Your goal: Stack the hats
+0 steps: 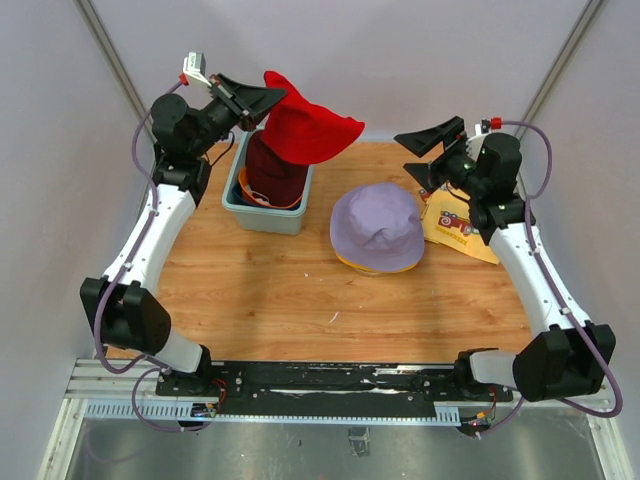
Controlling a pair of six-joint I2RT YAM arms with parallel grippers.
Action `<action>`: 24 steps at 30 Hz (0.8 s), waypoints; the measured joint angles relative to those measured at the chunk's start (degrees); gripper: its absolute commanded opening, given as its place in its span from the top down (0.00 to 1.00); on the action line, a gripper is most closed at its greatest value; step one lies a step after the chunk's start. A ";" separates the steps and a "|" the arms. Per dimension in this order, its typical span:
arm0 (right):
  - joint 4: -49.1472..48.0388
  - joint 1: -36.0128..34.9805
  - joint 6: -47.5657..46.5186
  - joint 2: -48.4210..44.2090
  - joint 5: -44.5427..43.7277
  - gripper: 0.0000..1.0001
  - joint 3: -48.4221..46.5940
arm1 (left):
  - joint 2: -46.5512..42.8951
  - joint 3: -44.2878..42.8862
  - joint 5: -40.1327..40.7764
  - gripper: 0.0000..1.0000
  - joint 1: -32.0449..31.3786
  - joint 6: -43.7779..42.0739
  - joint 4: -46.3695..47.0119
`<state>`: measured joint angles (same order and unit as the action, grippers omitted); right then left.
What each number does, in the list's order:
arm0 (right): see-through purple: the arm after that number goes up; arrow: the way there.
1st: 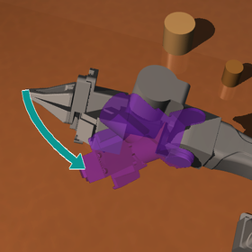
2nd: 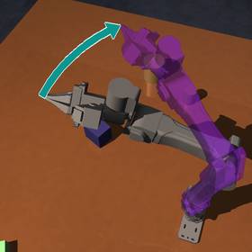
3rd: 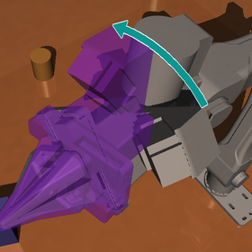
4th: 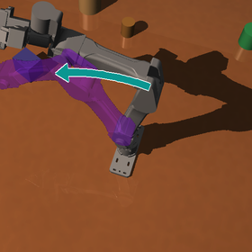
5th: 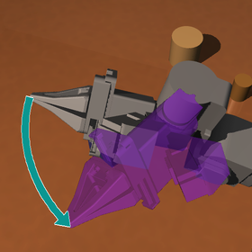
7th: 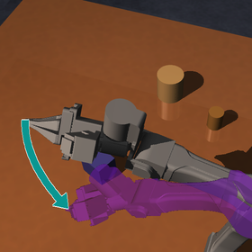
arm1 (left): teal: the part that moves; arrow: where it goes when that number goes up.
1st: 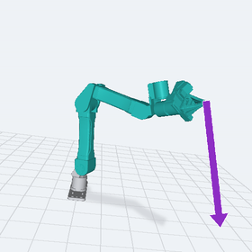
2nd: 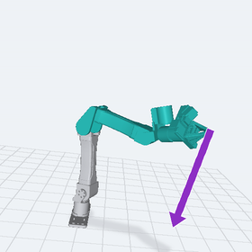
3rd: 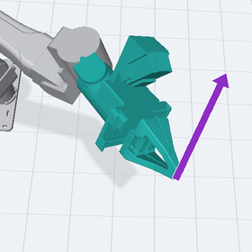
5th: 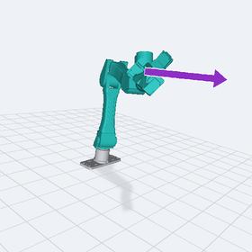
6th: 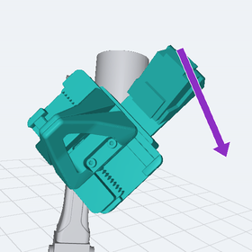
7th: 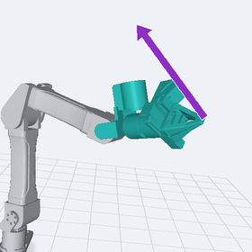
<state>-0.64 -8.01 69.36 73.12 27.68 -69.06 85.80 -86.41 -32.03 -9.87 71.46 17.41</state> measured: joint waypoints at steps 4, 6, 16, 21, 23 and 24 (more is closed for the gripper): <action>-6.91 -1.05 7.93 -0.66 1.99 0.03 3.89 | 0.68 2.34 -2.47 0.99 -0.31 5.25 5.81; -10.82 -1.97 11.87 -0.92 2.49 0.02 5.53 | 1.29 2.40 -3.32 0.99 -0.76 7.08 8.26; -30.84 -5.29 30.60 1.14 2.89 0.01 9.60 | 5.16 2.38 -7.78 0.99 -5.35 12.87 18.34; -36.61 -7.74 36.46 3.78 2.91 0.01 9.60 | 6.05 2.38 -8.70 1.00 -5.70 15.82 23.19; -38.29 -8.52 38.27 4.57 2.91 0.01 9.60 | 6.38 2.38 -8.87 0.99 -5.70 16.68 24.90; -39.10 -8.83 39.01 4.96 2.91 0.01 9.60 | 6.62 2.38 -9.01 0.99 -5.70 17.29 25.90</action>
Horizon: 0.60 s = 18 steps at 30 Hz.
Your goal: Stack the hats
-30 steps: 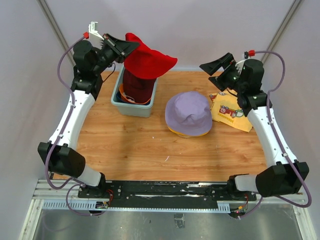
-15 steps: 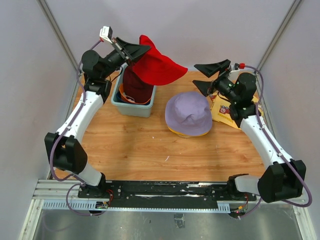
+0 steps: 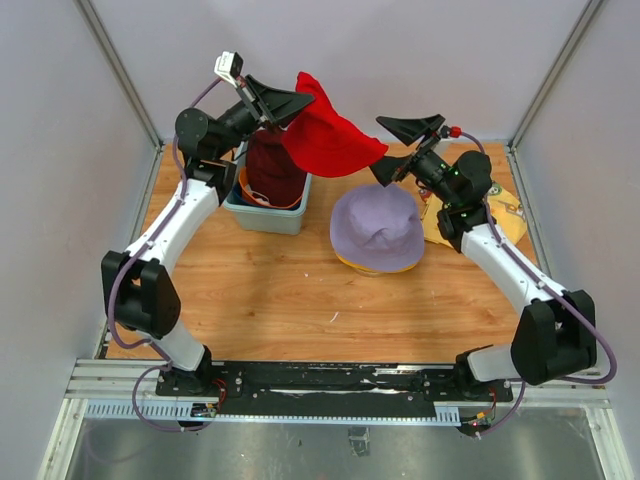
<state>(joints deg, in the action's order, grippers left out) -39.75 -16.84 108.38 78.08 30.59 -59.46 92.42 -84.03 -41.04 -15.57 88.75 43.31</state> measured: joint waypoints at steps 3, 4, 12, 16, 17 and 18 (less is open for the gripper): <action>-1.90 -0.87 1.75 1.07 0.00 0.02 -0.07 | 0.87 0.00 -0.22 1.00 -0.11 1.62 2.86; -2.54 -1.33 2.27 1.53 0.00 0.03 -0.11 | 1.27 0.00 -0.26 1.00 -0.22 2.25 3.93; -6.25 -3.23 5.27 5.99 -0.07 0.20 -1.40 | 3.63 0.37 -1.11 0.99 -1.38 6.95 11.26; -8.02 -3.21 6.34 7.23 -0.20 0.43 -1.92 | 3.76 1.33 -1.81 0.99 -1.97 7.89 13.70; -8.35 -3.21 6.67 7.32 -0.20 0.49 -1.92 | 3.76 1.90 -2.05 0.99 -2.08 7.98 14.27; -8.55 -3.21 6.82 7.32 -0.15 0.56 -1.92 | 3.74 2.69 -2.23 0.99 -2.14 8.04 14.93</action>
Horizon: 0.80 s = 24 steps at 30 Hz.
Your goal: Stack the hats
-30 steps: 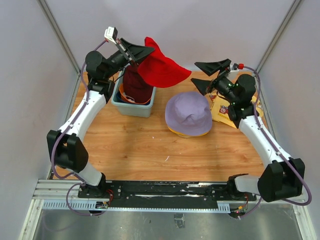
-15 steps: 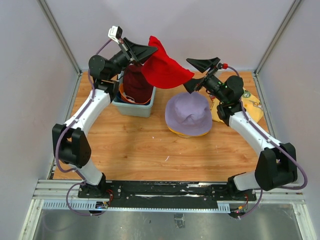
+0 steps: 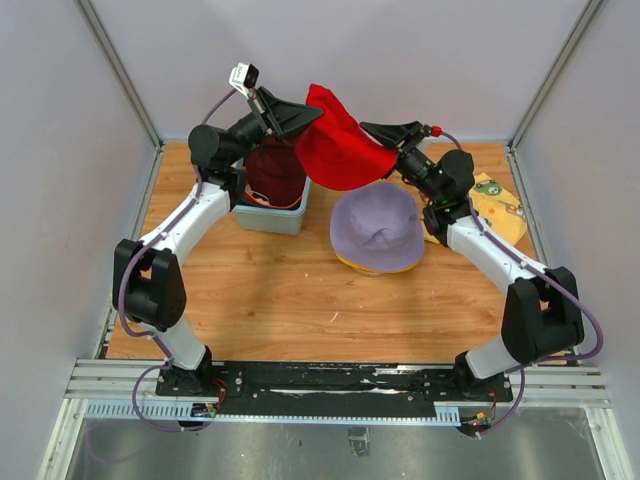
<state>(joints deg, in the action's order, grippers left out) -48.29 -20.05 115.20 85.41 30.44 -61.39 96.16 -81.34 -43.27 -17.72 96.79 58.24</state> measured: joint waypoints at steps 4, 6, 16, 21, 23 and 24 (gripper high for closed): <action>-0.96 0.35 -0.09 -0.52 0.28 0.68 1.20 | -0.13 3.78 -0.66 1.00 -0.02 -0.28 0.42; -0.28 0.59 -0.76 -1.44 0.70 0.71 2.64 | -0.22 5.35 -1.11 0.99 -0.04 -0.90 -0.09; 13.03 7.74 -15.08 -10.93 5.60 0.76 7.45 | -4.13 8.81 -4.76 1.00 -0.04 -9.62 -9.03; 19.34 9.27 -23.71 -13.25 8.70 0.73 7.45 | -5.40 8.83 -6.82 0.99 -0.13 -14.38 -13.60; 21.27 9.38 -26.29 -13.29 9.90 0.71 7.78 | -5.49 8.83 -7.37 0.99 -0.15 -16.57 -16.11; 22.10 9.57 -27.54 -13.35 10.27 0.70 8.31 | -5.49 8.83 -7.56 0.99 -0.13 -17.49 -17.27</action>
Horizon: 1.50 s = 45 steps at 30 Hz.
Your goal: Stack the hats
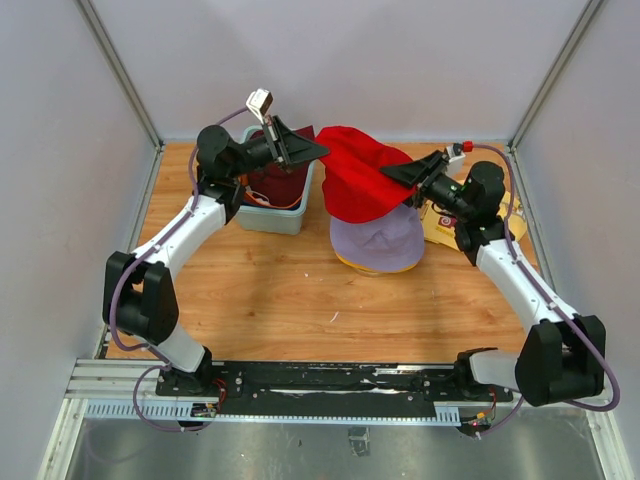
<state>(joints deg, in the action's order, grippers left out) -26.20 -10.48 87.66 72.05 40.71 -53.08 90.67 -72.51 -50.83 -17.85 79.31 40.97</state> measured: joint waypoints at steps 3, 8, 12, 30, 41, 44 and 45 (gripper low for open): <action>2.93 0.35 -3.69 -0.15 0.87 0.68 1.36 | 0.00 0.00 -0.79 1.00 -0.09 -3.28 -4.39; 8.87 0.37 -10.38 -0.83 1.36 0.67 1.51 | 0.00 0.00 -1.68 1.00 -0.26 -7.02 -9.14; 11.45 1.49 -14.10 -2.14 1.57 0.68 1.51 | 0.00 0.13 -2.97 0.99 -0.66 -8.57 -10.73; 16.09 7.43 -20.26 -5.27 3.06 0.64 2.27 | 1.42 -0.07 -5.86 1.00 -3.58 -15.02 -16.76; 19.87 9.81 -25.86 -5.79 2.75 0.50 4.63 | 4.70 -2.84 -5.40 0.96 -5.44 -21.59 -24.70; 20.65 9.81 -26.99 -5.77 2.78 0.47 4.66 | 5.22 -3.50 -5.11 0.89 -5.51 -22.53 -25.77; 20.79 9.86 -27.39 -5.77 2.78 0.47 4.66 | 5.33 -3.63 -4.98 0.87 -5.55 -22.64 -26.03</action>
<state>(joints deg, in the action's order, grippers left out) -5.41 -0.62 60.27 66.28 43.48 -48.42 96.01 -76.14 -55.81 -23.40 56.66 14.94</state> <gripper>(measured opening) 0.516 0.087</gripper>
